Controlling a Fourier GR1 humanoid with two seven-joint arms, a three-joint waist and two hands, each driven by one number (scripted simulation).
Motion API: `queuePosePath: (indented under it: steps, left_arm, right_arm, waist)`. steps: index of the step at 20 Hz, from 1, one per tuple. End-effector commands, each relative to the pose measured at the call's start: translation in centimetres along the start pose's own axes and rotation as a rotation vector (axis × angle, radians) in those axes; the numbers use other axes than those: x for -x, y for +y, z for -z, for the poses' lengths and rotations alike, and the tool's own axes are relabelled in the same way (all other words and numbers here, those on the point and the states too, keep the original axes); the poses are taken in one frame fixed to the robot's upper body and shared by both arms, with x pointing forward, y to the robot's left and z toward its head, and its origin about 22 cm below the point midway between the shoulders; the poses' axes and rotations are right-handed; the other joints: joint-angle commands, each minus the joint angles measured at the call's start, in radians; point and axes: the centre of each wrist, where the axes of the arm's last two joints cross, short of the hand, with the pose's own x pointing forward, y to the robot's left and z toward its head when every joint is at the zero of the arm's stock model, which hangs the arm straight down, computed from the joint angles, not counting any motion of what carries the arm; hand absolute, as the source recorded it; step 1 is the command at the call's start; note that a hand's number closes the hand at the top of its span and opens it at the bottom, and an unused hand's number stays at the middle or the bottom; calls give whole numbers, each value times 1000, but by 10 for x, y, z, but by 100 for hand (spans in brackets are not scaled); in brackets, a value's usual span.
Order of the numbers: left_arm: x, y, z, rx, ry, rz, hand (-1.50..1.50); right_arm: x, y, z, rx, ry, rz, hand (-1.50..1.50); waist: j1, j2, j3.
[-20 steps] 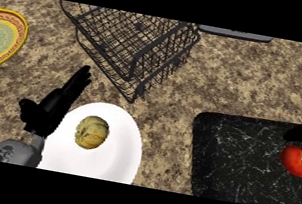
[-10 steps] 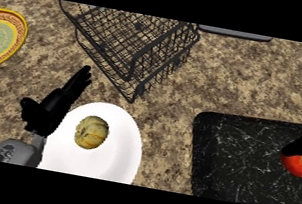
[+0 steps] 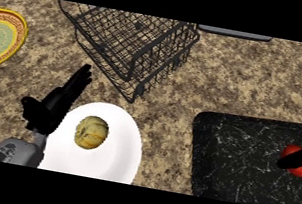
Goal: Pick the tomato from the tray and place it in the tiered basket
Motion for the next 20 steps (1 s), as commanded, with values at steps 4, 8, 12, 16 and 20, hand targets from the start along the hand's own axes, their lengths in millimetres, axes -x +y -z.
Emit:
queuePosePath:
  steps: [4,8,12,16,20]
  left_arm:
    - [16,0,-5,-4,1,0,0]
    - [-1,-14,9,16,-3,10,0]
    - [-2,-3,0,14,-2,16,0]
    - [2,-6,8,20,3,0,0]
    - [1,6,-10,32,4,14,0]
  right_arm:
    - [3,15,-4,-23,226,26,-150]
    - [7,14,-2,-43,228,29,-150]
    - [23,29,8,-45,234,48,-150]
    - [7,37,10,-31,227,71,-150]
    - [1,55,6,53,78,144,150]
  waist:
    - [4,3,0]
    - [5,3,1]
    - [9,3,1]
    - [14,4,1]
    - [19,3,2]
